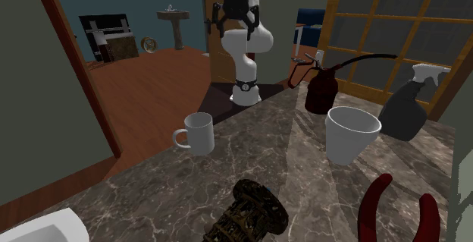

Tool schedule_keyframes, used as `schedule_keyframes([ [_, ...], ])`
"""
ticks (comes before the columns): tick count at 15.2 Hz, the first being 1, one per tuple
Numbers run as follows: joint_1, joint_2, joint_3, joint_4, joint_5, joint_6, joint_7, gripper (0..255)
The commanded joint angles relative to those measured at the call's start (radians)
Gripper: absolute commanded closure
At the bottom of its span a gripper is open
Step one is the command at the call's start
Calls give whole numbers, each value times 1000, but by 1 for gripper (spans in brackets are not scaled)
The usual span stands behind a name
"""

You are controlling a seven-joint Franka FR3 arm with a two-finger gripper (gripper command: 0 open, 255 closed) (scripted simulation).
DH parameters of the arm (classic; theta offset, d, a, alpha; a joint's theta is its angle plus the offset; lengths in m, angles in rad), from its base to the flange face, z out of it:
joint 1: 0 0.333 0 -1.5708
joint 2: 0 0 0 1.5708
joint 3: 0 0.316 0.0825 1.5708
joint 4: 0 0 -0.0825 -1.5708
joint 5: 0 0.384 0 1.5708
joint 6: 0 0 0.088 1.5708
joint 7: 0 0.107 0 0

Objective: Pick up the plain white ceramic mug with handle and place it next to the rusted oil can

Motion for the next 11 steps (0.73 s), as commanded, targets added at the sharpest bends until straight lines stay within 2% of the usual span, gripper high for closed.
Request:
schedule_keyframes([
  [1,0,0,0,0,0,0,0,0],
  [11,24,285,-93,-6,-28,360,-161,0],
])
